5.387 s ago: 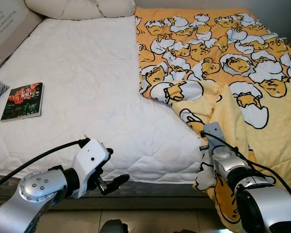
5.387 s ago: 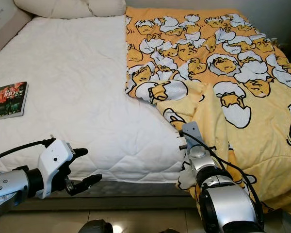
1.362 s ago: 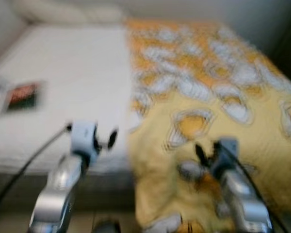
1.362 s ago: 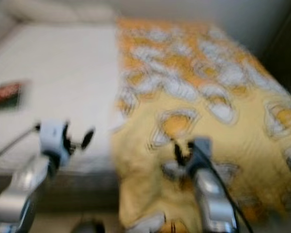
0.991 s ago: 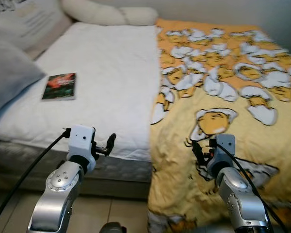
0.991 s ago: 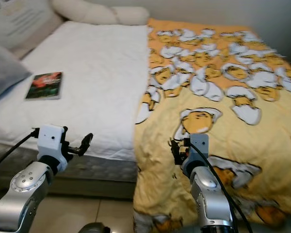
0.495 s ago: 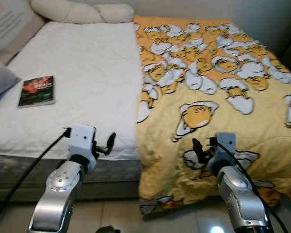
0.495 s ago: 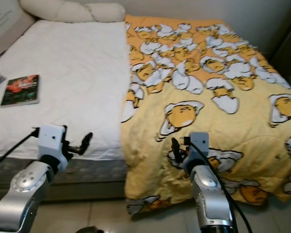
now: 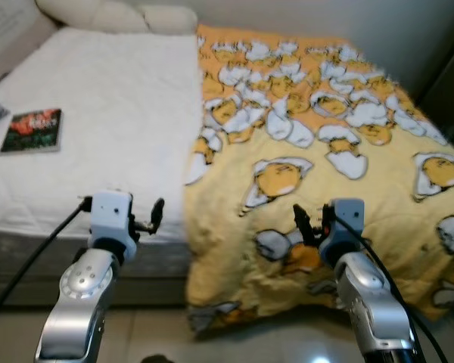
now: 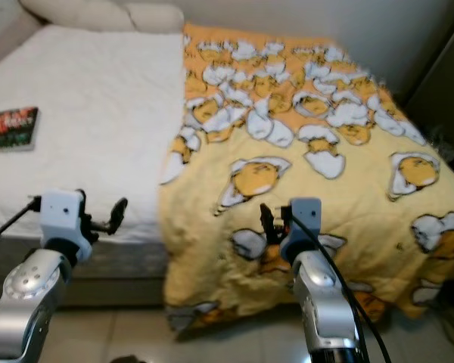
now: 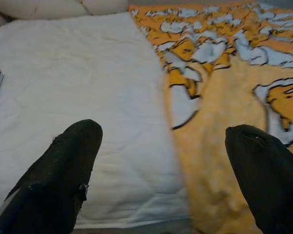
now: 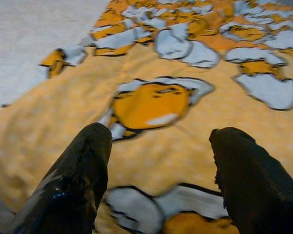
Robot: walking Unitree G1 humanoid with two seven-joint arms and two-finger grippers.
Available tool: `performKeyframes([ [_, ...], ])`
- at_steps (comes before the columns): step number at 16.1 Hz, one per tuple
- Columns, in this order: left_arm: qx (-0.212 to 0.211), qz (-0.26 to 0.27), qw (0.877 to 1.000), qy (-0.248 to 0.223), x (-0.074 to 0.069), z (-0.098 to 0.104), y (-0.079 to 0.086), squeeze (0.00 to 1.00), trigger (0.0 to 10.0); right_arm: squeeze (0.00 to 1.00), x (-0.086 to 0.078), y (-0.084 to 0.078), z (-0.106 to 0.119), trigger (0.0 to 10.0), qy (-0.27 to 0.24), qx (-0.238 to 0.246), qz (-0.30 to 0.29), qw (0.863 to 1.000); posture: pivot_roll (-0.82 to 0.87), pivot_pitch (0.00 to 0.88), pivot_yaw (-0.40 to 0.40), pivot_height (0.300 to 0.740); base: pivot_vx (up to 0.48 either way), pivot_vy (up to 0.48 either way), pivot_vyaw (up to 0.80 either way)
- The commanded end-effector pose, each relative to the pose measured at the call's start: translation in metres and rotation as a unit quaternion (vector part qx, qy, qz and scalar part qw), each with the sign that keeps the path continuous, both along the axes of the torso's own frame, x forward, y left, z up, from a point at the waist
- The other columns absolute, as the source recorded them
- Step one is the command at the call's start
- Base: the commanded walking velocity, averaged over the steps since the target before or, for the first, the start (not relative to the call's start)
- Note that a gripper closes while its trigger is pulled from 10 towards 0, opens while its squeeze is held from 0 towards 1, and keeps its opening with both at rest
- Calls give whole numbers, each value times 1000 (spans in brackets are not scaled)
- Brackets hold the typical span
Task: Clean up the room
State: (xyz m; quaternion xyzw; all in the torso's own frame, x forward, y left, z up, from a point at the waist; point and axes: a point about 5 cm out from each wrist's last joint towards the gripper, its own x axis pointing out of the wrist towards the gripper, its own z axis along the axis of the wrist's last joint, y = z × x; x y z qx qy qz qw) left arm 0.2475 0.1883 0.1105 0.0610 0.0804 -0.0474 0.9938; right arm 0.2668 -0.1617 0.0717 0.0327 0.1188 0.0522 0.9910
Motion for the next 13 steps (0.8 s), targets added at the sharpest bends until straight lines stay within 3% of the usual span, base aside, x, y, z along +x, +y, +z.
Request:
performKeyframes([
  [1, -5, -13, 1000, -4, 1, 1, -8, 314, 10000, 0, -3, -13, -3, 10000, 4, -12, -21, 1000, 46, 0, -72, 740, 0, -480, 0],
  [10, 8, -8, 1000, -4, -3, 1, -5, 314, 10000, 0, -8, -21, -11, 10000, 20, -14, -47, 999, 69, 0, -98, 740, 0, -466, 0],
  [13, 18, -12, 1000, -9, 3, 4, -3, 314, 10000, 0, -7, -19, -11, 10000, 13, -6, -50, 999, 59, 0, -85, 740, 0, -468, 0],
])
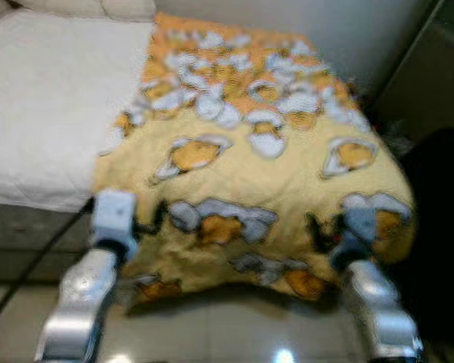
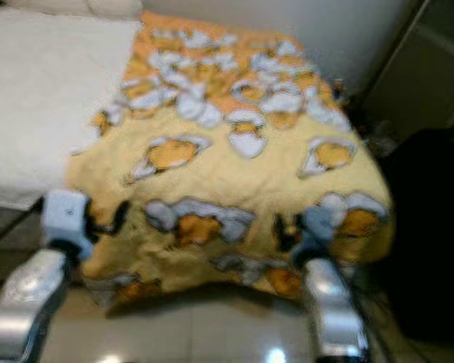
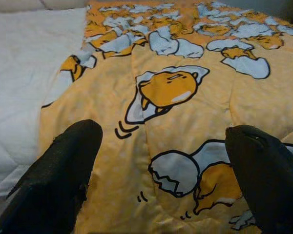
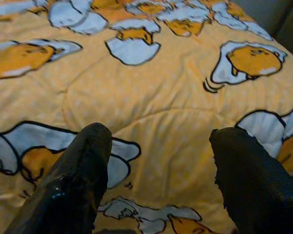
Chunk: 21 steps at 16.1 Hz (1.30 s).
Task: Clean up the room
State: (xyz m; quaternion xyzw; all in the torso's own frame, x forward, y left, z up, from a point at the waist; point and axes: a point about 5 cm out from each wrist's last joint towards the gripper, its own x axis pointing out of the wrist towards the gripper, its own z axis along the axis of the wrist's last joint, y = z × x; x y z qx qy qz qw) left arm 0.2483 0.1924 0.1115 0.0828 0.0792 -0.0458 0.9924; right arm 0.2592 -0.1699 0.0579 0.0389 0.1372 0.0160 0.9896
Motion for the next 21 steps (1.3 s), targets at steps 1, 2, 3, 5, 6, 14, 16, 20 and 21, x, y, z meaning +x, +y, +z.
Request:
performKeyframes([
  [1, -4, -14, 1000, -8, 4, 3, -8, 318, 10000, 0, 1, -10, 2, 10000, -7, -12, -13, 1000, 67, 0, -86, 740, 0, -458, 0],
  [2, -3, -15, 1000, -8, 5, 4, -8, 318, 10000, 0, 2, -10, 2, 10000, -8, -14, -12, 1000, 67, 0, -86, 740, 0, -454, 0],
  [3, 3, -20, 1000, -13, 6, 8, -10, 318, 10000, 0, 5, -11, 2, 10000, -12, -9, -18, 1000, 99, 0, -91, 740, 0, -450, 0],
  [5, 14, -24, 999, -24, 10, 20, -6, 318, 10000, 0, 9, -5, 0, 10000, -17, 13, -33, 999, 136, 0, -51, 740, 0, -435, 0],
  [6, 24, -30, 999, -23, 10, 24, -3, 314, 10000, 0, 10, 1, -2, 10000, -17, 23, -32, 999, 146, 0, -25, 740, 0, -428, 0],
  [14, 22, -5, 1000, 3, 5, 19, 1, 286, 10000, 0, 14, 12, -2, 10000, -14, 25, -25, 999, 126, 0, 14, 740, 0, -97, -385],
  [16, 7, 13, 1000, 25, 3, 2, 2, 263, 10000, 0, 15, 11, -2, 10000, -10, 14, -25, 1000, 105, 0, -15, 740, 0, 0, -788],
  [20, -1, 35, 999, 17, 11, 6, 12, 90, 10000, 0, 19, 15, -1, 10000, -5, 14, -20, 1000, 98, 0, -30, 740, 0, 0, -791],
  [21, 6, 38, 999, 6, 13, 8, 14, 47, 10000, 0, 21, 15, -1, 10000, -6, 11, -17, 1000, 93, 0, -28, 740, 0, 0, -800],
])
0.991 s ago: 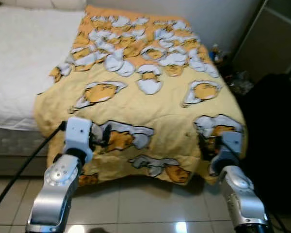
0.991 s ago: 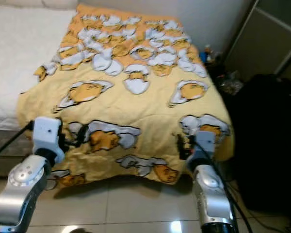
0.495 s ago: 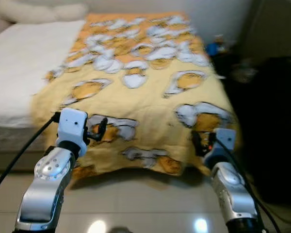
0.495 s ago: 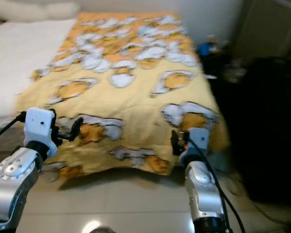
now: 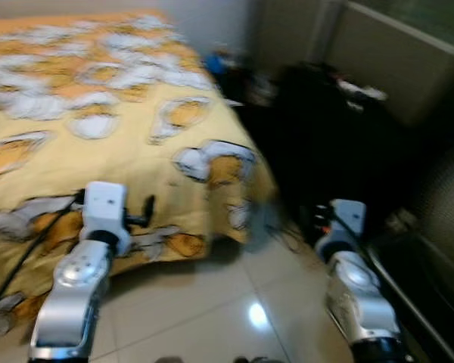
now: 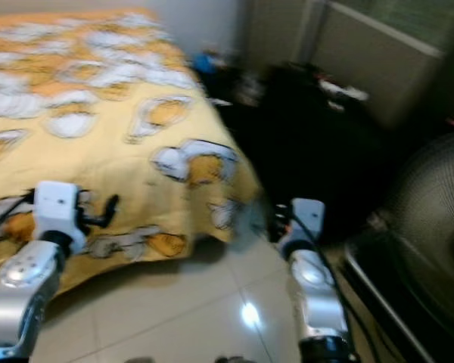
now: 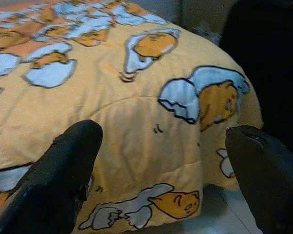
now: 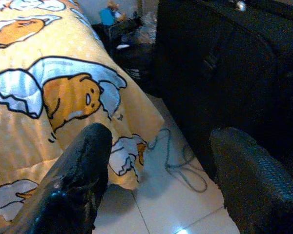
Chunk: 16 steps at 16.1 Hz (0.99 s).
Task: Clean up the room
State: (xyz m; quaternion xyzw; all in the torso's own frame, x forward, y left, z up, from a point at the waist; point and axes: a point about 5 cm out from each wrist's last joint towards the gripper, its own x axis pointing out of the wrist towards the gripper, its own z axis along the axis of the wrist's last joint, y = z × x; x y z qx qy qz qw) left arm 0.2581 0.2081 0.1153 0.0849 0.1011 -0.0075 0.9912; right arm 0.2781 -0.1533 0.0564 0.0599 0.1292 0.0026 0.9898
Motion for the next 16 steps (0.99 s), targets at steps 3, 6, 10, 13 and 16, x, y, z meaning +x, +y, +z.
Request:
performKeyframes([
  [3, 14, -9, 1000, -19, 8, 6, -2, 8, 10000, 0, 6, -3, 4, 10000, -1, -13, 0, 1000, 90, 0, -36, 740, 0, 0, -800],
  [6, -5, -16, 999, -31, 10, 7, -3, 20, 10000, 0, 9, -8, 7, 10000, -6, -25, -1, 1000, 82, 0, -48, 740, 0, 0, -800],
  [10, -19, -23, 999, -37, 12, 6, -7, 31, 10000, 0, 12, -11, 12, 10000, -17, -38, 2, 999, 75, 0, -54, 740, 127, 0, -144],
  [13, -26, -30, 998, -42, 14, 7, -9, 47, 10000, 0, 12, -11, 13, 10000, -19, -43, 7, 999, 75, 0, -55, 740, 324, 0, 0],
  [16, -27, -29, 998, -44, 14, 7, -9, 47, 10000, 0, 12, -11, 13, 10000, -19, -45, 8, 999, 76, 0, -57, 740, 356, 0, 0],
])
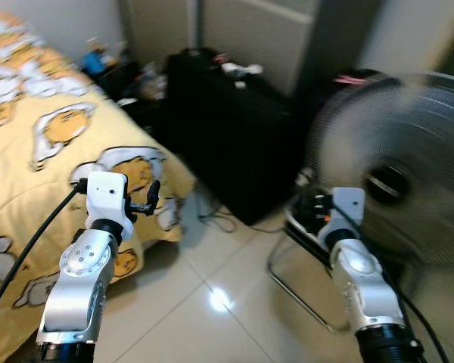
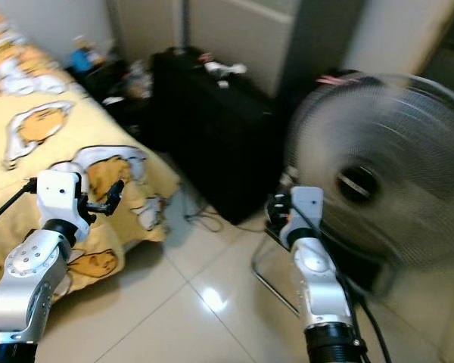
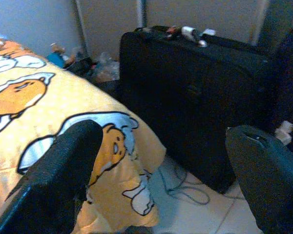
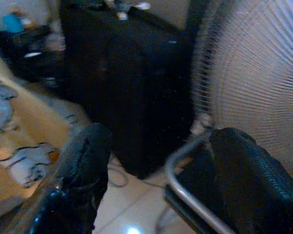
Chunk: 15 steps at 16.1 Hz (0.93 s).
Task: Clean up the room
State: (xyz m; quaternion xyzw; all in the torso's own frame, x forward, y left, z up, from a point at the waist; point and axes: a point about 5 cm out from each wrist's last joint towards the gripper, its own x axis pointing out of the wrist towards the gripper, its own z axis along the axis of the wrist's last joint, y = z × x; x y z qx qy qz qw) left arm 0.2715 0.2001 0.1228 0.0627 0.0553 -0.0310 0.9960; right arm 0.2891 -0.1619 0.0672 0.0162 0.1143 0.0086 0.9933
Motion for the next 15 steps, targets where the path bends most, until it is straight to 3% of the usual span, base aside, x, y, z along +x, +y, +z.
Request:
performKeyframes([
  [1, -2, -5, 1000, 0, 0, -1, -1, 47, 10000, 0, 1, -2, 2, 10000, -3, -2, -3, 1000, 76, 0, -57, 740, 352, 0, 0],
  [3, -1, -5, 1000, 1, 1, 0, -1, 51, 10000, 0, 1, -3, 1, 10000, 2, -1, -6, 1000, 77, 0, -56, 740, 358, 0, 0],
  [9, -1, -7, 1000, 2, 1, -1, -1, 47, 10000, 0, 1, -2, 0, 10000, 3, 2, -2, 1000, 77, 0, -52, 740, 351, 0, -800],
  [11, -54, -17, 998, 15, -4, 0, -3, 31, 10000, 0, 0, 0, 0, 10000, -6, -2, 10, 1000, 78, 0, -48, 740, 0, 0, -300],
  [12, -61, -24, 998, 17, -5, 1, -4, 31, 10000, 0, -1, 1, 1, 10000, -11, -2, 14, 1000, 77, 0, -47, 740, 0, 0, 0],
  [13, -21, -23, 999, 9, -6, -1, -1, 47, 10000, 0, -3, 2, 1, 10000, -13, -5, 18, 1000, 74, 0, -43, 740, 0, 0, 0],
  [15, -5, -27, 1000, 5, -10, -2, -1, 43, 10000, 0, -5, 2, -2, 10000, -5, -2, 20, 1000, 67, 0, -34, 740, 0, 0, -400],
])
